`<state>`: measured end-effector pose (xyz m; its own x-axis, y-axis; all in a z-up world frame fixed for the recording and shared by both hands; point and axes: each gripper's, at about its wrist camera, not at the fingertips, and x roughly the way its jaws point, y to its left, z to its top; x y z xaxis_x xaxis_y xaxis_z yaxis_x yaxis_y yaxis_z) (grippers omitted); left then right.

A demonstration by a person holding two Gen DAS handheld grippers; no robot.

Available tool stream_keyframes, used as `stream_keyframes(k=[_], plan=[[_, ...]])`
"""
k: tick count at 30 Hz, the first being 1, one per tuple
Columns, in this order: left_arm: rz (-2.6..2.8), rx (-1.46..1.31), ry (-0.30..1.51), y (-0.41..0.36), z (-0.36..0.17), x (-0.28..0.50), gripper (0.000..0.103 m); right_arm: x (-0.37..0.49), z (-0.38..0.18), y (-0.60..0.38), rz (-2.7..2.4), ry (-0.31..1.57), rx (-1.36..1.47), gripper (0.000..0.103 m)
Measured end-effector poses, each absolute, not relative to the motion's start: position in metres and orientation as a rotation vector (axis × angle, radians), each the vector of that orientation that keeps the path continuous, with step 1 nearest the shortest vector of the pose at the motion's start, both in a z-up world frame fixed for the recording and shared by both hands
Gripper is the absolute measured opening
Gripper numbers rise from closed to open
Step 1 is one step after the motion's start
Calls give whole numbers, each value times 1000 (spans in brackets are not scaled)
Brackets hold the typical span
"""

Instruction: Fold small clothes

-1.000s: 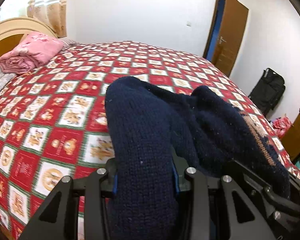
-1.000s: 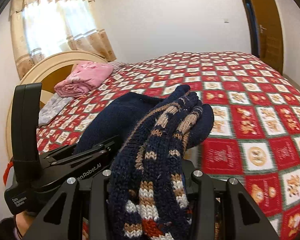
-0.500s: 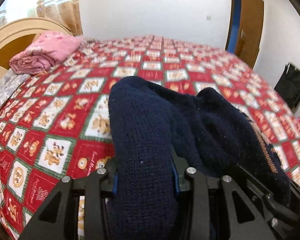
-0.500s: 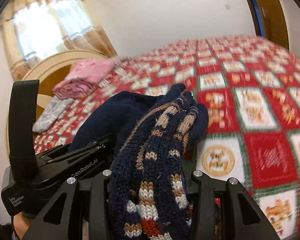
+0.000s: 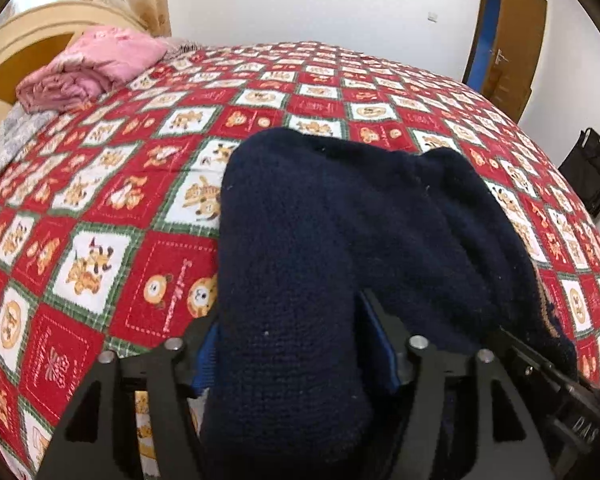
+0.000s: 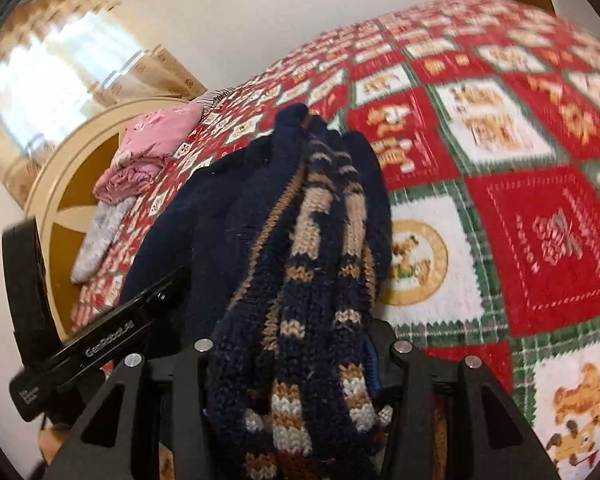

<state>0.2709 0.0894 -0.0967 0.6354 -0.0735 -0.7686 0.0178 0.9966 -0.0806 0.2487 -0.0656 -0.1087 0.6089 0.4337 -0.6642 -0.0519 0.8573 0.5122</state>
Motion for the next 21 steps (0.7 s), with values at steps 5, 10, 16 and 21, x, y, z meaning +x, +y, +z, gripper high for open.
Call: stream_keyframes(k=[5,10,16,21], plan=[[-124,-255,960,123,-97,260,73,245,-107,-65,317,904,459,53],[-189,-285,955,136,-94,228,87,227,-103,-77,315,916,480,64],[-281,-390,1032,131,-119,219,90,202,-100,-78,329,911,383,65],[-284,-368,1014,116,-115,215,72,206,-103,-68,296,956,351,65]])
